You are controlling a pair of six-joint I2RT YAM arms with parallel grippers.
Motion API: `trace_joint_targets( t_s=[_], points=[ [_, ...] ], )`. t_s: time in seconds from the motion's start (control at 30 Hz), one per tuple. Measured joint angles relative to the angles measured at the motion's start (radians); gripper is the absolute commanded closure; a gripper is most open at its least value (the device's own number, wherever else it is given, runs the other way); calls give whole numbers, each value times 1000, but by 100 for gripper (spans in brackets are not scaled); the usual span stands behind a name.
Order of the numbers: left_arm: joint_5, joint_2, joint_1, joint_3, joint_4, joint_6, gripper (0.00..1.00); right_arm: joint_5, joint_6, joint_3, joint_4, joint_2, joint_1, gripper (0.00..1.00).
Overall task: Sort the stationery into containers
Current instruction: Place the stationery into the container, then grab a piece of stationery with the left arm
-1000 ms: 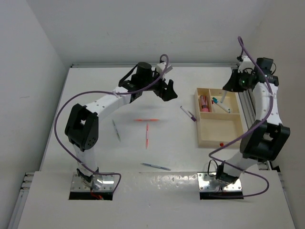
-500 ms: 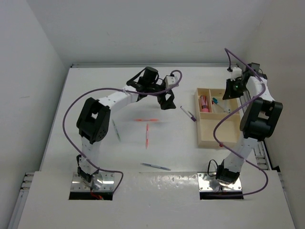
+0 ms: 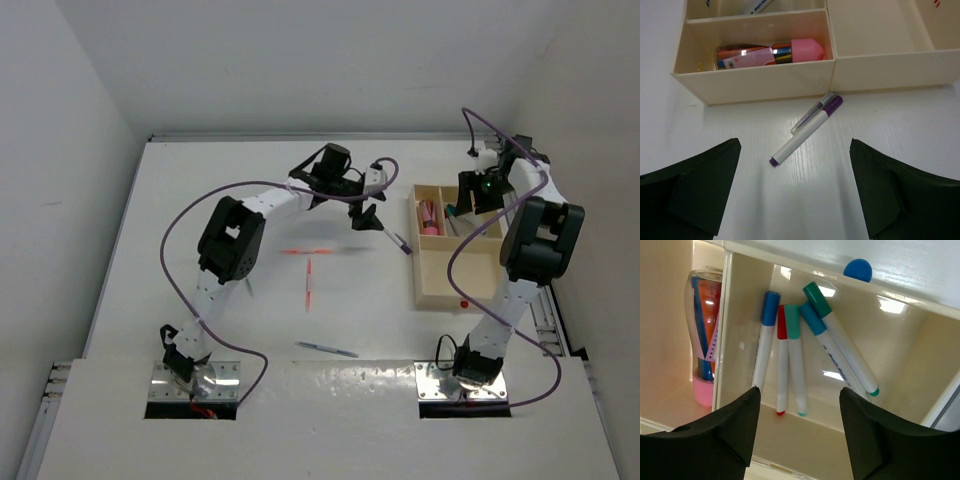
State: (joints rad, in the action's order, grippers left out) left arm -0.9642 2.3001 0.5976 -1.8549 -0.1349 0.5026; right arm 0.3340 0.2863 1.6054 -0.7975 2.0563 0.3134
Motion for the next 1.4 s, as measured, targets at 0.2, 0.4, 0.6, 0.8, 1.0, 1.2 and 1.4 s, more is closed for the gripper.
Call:
trace_joint_targets(
  t_s=[0.2, 0.4, 0.6, 0.8, 1.0, 1.2, 1.4],
  points=[
    [46, 162, 26, -180, -7, -104, 3, 34, -31, 0, -31, -15, 0, 35],
    [88, 224, 27, -226, -46, -175, 4, 102, -69, 4, -66, -103, 0, 35],
    [98, 245, 29, -237, -124, -215, 7, 156, -93, 40, -95, -152, 0, 35],
    [86, 254, 39, -245, -209, -224, 17, 181, -111, 54, -119, -156, 0, 34],
    [54, 240, 49, -208, -219, -214, 28, 193, -111, 65, -147, -165, 0, 34],
    [110, 143, 75, -59, -217, -169, 37, 203, -111, 65, -158, -193, 0, 34],
    [220, 112, 135, -37, -248, -105, 44, 220, -109, 46, -164, -233, 3, 34]
  ],
)
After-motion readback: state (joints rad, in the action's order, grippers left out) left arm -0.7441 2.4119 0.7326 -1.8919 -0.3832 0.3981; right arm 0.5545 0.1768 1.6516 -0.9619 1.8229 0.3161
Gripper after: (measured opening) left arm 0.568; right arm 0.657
